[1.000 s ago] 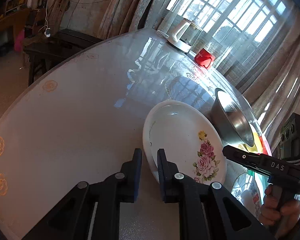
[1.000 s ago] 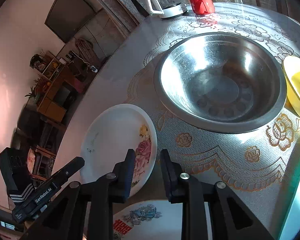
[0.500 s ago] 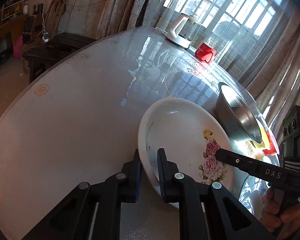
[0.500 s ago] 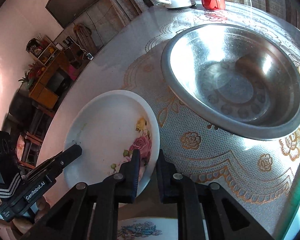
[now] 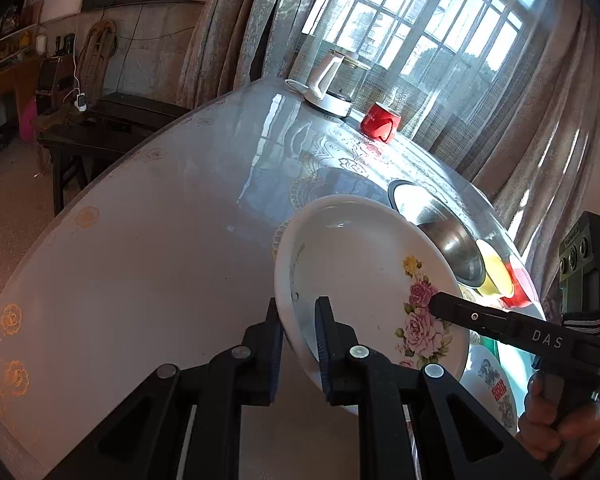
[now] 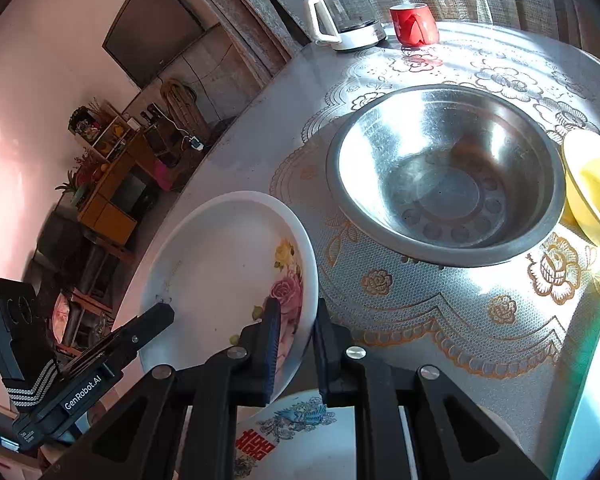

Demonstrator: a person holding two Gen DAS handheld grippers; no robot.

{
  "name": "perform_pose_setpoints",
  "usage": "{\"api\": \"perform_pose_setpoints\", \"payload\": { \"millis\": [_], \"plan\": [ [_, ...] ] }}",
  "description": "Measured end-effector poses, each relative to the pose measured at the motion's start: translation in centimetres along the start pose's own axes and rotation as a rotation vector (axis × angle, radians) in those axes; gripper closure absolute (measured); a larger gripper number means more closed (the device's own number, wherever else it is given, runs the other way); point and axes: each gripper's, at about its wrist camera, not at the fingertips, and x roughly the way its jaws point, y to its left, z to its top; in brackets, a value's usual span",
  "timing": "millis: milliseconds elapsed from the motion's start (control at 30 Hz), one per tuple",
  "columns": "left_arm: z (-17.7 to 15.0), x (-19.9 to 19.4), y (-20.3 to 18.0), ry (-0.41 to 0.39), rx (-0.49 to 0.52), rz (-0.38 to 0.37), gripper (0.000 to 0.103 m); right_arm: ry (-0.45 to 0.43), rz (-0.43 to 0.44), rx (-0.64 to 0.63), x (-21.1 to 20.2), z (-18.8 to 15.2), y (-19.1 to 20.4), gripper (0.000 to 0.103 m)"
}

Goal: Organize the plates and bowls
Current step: 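Lift the rose plate with the right gripper and carry it over the teal plate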

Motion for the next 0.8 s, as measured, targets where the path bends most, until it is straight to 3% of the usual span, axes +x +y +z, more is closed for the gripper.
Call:
{"api": "perform_pose_setpoints", "payload": {
  "millis": [300,800],
  "plan": [
    [-1.0,-0.4,-4.0,0.012,0.068,-0.051,0.088,-0.056,-0.011,0.041,-3.6,-1.9,-2.0,0.087],
    [-3.1,1.3,-13.2,0.079,0.214,-0.165,0.088,-0.164,-0.054,0.207,-10.6,-6.4,-8.8,0.087]
  ]
}}
